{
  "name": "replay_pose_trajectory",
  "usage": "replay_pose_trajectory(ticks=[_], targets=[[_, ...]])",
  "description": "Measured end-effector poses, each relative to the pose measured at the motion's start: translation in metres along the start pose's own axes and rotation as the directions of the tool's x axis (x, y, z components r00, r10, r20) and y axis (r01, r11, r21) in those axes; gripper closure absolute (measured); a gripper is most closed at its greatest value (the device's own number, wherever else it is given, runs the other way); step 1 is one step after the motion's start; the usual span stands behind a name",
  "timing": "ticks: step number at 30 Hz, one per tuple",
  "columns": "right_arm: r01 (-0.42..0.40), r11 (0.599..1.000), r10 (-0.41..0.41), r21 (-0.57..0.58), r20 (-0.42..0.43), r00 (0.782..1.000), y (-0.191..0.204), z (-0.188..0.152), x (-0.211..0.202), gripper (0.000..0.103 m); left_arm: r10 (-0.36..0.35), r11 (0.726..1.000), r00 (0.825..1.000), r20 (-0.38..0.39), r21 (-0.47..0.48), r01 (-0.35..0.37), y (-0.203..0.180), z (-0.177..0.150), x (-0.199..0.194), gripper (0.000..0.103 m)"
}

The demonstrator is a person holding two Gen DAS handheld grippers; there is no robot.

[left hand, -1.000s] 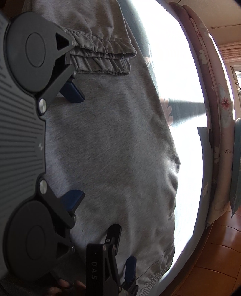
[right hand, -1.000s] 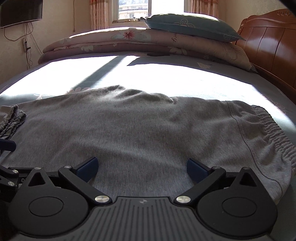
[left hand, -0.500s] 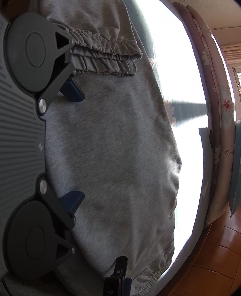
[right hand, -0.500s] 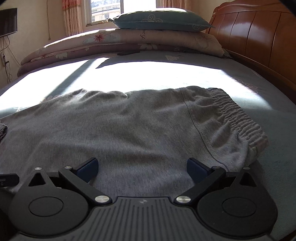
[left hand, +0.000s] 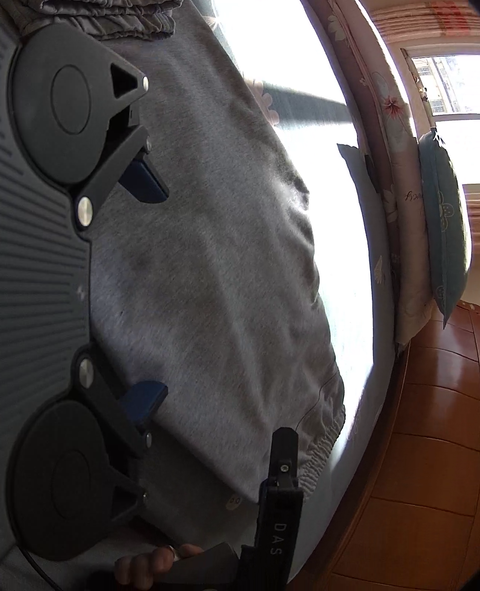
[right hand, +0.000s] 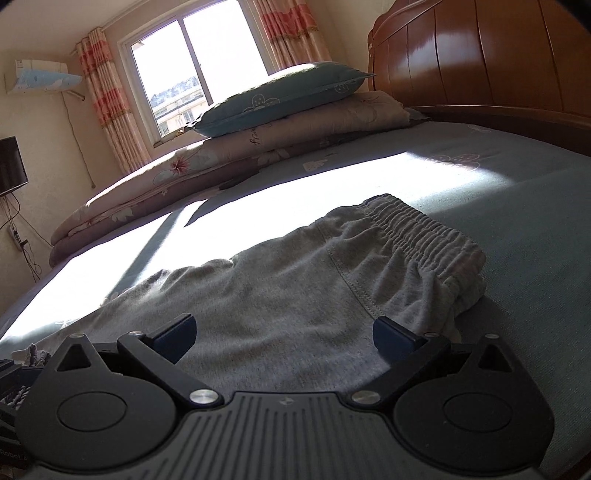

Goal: Fold clothes
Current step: 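Roll the right gripper and bring it to the elastic waistband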

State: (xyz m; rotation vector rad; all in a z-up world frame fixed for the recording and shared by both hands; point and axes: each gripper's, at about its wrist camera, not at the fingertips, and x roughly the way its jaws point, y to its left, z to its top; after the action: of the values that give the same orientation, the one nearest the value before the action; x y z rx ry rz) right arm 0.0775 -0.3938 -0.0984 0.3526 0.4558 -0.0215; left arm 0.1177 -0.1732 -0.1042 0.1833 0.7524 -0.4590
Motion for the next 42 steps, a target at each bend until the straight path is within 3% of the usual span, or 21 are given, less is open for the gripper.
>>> replay_pose_trajectory(ticks=[4, 8, 13, 17, 22, 28, 31, 35, 38, 42], targets=[[0.003, 1.000, -0.003, -0.012, 0.001, 1.000, 0.001, -0.002, 0.000, 0.000, -0.063, 0.997, 0.998, -0.011, 0.033, 0.063, -0.006, -0.008, -0.007, 0.001], [-0.019, 0.999, 0.018, 0.043, 0.014, 1.000, -0.006, -0.001, -0.001, 0.000, -0.092, 0.995, 0.994, 0.052, 0.030, 0.091, 0.000, 0.012, -0.008, 0.001], [-0.037, 0.995, 0.035, 0.092, 0.028, 0.999, -0.014, -0.001, -0.003, 0.000, -0.161, 0.987, 0.987, 0.010, 0.015, 0.161, 0.000, 0.030, 0.026, 0.001], [-0.047, 0.992, 0.040, 0.115, 0.060, 0.997, -0.019, 0.000, -0.009, 0.000, -0.187, 0.982, 0.982, 0.014, 0.037, 0.186, 0.000, 0.037, 0.024, 0.001], [-0.040, 0.984, 0.013, 0.173, 0.156, 0.988, -0.029, 0.001, -0.023, 0.000, -0.125, 0.992, 0.991, 0.047, -0.022, 0.126, 0.019, 0.055, 0.023, 0.001], [-0.049, 0.974, 0.014, 0.220, 0.157, 0.987, -0.040, 0.002, -0.023, 0.000, 0.004, 0.998, 1.000, -0.005, 0.063, -0.004, 0.014, 0.065, 0.071, 0.000], [-0.050, 0.974, 0.017, 0.219, 0.152, 0.988, -0.041, 0.002, -0.023, 0.000, 0.027, 0.999, 0.999, -0.020, 0.039, -0.027, 0.019, 0.075, 0.084, 0.000], [-0.057, 0.964, 0.019, 0.259, 0.148, 0.989, -0.049, 0.002, -0.022, 0.000, -0.028, 1.000, 0.998, -0.056, 0.008, 0.029, 0.021, 0.095, 0.072, 0.001], [-0.067, 0.949, 0.022, 0.308, 0.149, 0.989, -0.058, 0.001, -0.023, 0.000, -0.030, 0.999, 0.999, -0.037, 0.023, 0.031, 0.021, 0.110, 0.071, 0.001], [-0.087, 0.928, 0.035, 0.361, 0.148, 0.988, -0.066, 0.000, -0.023, 0.000, -0.039, 0.999, 0.996, -0.080, 0.025, 0.041, 0.021, 0.121, 0.107, 0.001]])
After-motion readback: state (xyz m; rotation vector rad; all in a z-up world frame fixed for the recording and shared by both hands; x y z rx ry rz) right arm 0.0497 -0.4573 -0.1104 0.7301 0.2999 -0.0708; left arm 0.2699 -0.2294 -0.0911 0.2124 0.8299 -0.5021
